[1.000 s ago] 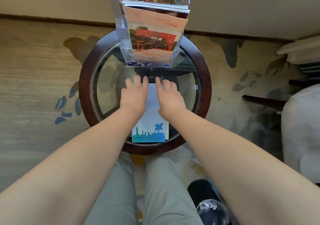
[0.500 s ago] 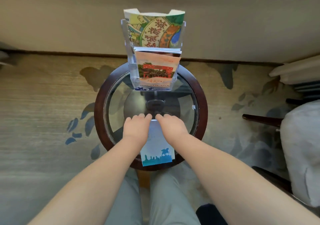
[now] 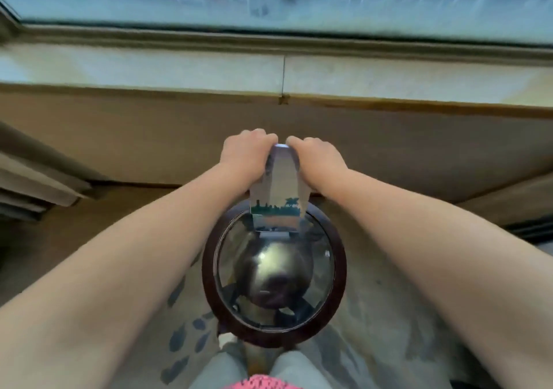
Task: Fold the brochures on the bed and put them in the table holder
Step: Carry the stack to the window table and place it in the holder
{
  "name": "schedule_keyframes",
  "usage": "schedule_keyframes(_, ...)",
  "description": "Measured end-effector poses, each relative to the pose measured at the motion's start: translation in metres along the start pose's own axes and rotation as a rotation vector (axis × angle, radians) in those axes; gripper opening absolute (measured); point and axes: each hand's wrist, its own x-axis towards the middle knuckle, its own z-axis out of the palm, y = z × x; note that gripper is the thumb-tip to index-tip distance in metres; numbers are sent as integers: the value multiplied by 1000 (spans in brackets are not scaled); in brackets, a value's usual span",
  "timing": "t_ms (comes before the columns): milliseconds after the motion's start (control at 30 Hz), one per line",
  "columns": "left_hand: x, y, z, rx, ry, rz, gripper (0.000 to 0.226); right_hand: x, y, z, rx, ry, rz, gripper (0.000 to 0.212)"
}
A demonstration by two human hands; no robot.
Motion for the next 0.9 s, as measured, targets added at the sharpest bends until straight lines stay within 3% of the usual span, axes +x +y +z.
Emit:
schedule_keyframes(133, 15, -2, -40, 79, 115, 34, 32, 11, -6, -35, -31, 159, -25, 29)
schedule_keyframes(233, 22, -5, -43, 84, 145, 56, 34, 15, -4, -42, -24, 166, -24, 40)
schedule_keyframes(500, 31, -5, 9, 1, 28, 109, 24, 14, 10, 1, -47, 13, -31, 53)
schedule_keyframes(667, 32, -3, 49, -22, -39, 101, 14, 13, 20, 32, -35, -81, -26, 40)
schedule_keyframes(800, 24, -5, 76, -48, -78, 82, 16, 6, 22, 55, -19, -144, -11, 52)
schedule_keyframes(900, 12, -8, 98, -97, -130, 54, 22, 0, 22, 70, -43, -232, -14, 49)
